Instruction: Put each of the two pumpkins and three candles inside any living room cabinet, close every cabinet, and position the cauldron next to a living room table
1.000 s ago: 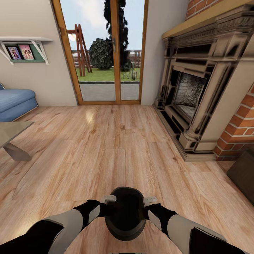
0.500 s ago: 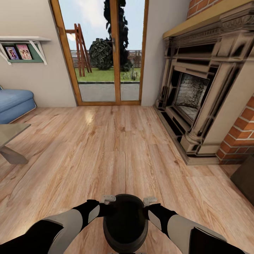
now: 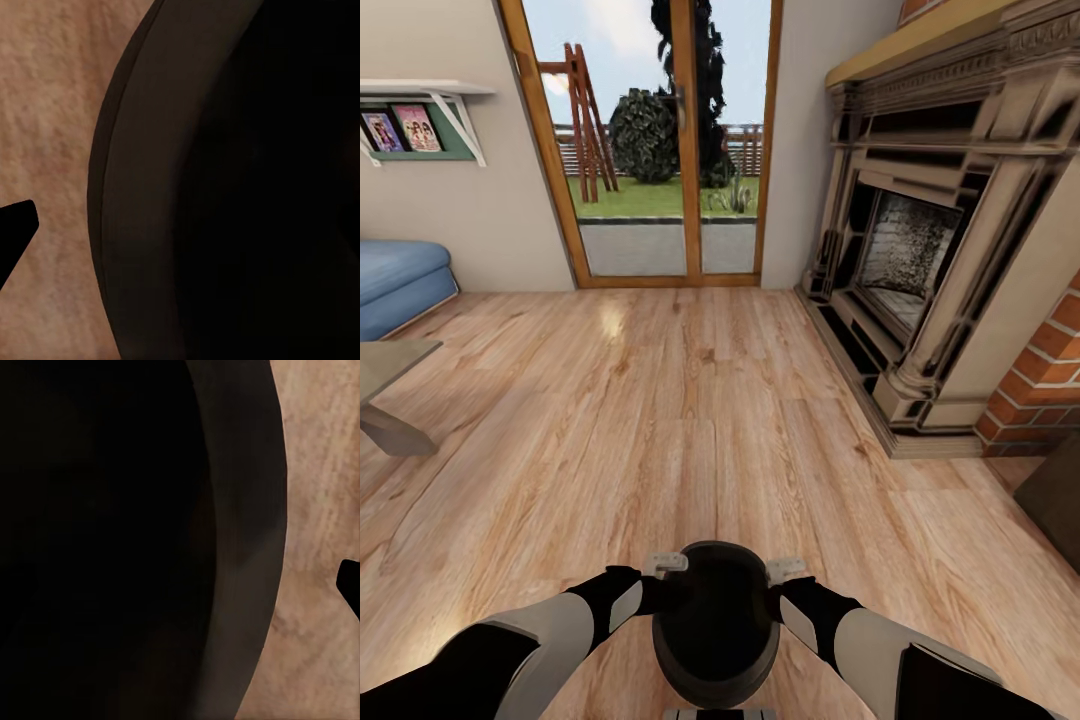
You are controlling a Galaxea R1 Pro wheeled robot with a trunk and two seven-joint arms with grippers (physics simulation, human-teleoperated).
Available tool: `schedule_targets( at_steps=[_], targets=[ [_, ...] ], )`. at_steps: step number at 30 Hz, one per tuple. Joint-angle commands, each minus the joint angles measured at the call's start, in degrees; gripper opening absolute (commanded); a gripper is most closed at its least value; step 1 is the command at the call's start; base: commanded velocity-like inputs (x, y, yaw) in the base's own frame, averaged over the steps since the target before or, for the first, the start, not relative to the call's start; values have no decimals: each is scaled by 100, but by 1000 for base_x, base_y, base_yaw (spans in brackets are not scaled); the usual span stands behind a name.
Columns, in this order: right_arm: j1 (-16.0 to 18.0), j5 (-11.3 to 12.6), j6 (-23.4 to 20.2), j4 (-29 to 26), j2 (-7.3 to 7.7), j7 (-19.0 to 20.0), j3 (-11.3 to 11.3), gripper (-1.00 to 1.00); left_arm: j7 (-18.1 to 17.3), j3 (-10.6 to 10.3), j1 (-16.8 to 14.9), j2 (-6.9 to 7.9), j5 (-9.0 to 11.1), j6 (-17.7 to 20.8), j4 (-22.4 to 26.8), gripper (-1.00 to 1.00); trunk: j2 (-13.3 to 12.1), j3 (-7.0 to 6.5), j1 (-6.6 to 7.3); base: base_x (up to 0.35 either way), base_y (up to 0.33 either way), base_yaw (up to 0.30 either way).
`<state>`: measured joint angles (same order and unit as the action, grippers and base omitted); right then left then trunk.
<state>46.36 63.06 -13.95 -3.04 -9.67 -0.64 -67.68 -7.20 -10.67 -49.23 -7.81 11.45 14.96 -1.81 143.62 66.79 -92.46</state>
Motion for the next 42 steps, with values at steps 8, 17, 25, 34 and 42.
schedule_targets(
  at_steps=[8,17,25,34,42],
  targets=[
    [5,32,-19,-4,1,-7,-43,-100,-22,-49,-7,-1,60,7,-13,100,2,5,1,0,0,0],
    [5,31,-18,-4,2,-7,-43,-100,-19,-49,-7,-1,60,0,-13,100,2,5,1,0,0,0],
    [3,34,-20,-4,2,-7,-43,-100,-18,-47,-7,-1,60,-2,-13,-100,2,5,1,0,0,0],
    [1,33,-20,-4,6,-7,-43,-100,-18,-40,-8,-1,60,-1,-13,-100,2,5,1,0,0,0],
    [2,31,-20,-4,6,-7,-43,-100,-18,-40,-7,-1,60,0,-13,-100,2,5,1,0,0,0]
  ],
)
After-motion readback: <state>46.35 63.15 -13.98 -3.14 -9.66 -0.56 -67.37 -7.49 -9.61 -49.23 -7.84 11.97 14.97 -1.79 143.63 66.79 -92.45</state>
